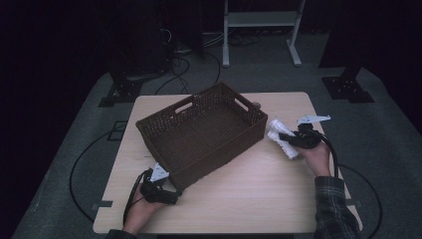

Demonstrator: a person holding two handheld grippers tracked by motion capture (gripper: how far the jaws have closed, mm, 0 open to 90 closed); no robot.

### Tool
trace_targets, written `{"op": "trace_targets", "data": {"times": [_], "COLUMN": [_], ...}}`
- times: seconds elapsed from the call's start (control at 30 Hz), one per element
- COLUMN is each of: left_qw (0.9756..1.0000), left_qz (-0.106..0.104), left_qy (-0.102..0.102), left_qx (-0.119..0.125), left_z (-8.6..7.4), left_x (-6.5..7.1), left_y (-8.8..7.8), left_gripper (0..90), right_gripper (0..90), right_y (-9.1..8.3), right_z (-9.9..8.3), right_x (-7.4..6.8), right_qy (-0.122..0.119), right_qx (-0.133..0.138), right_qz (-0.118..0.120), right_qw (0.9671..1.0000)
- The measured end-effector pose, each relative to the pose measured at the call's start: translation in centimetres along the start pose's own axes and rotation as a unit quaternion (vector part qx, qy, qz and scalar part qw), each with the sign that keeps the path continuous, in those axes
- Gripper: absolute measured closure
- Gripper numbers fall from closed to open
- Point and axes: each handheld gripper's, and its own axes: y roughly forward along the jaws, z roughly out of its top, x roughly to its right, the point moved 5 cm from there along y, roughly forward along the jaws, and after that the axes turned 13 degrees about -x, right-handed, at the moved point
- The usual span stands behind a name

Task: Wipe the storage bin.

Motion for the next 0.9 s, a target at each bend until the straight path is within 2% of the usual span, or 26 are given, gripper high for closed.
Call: {"op": "trace_targets", "data": {"times": [0.23, 0.63, 0.9], "left_qw": [1.0000, 1.0000, 1.0000], "left_qz": [0.000, 0.000, 0.000], "left_qy": [0.000, 0.000, 0.000], "left_qx": [0.000, 0.000, 0.000], "left_z": [0.0, 0.0, 0.0], "left_x": [0.0, 0.0, 0.0], "left_y": [0.0, 0.0, 0.0], "left_gripper": [1.7, 1.7, 1.7], "right_gripper": [72.3, 72.8, 72.8], "right_y": [-1.5, -3.7, -4.4], "right_z": [0.9, 2.7, 3.3], "right_x": [-1.0, -3.2, -3.8], "right_qy": [-0.010, -0.038, -0.045], "right_qx": [0.031, 0.071, 0.081], "right_qz": [0.014, 0.011, 0.010], "right_qw": [0.9994, 0.9967, 0.9957]}}
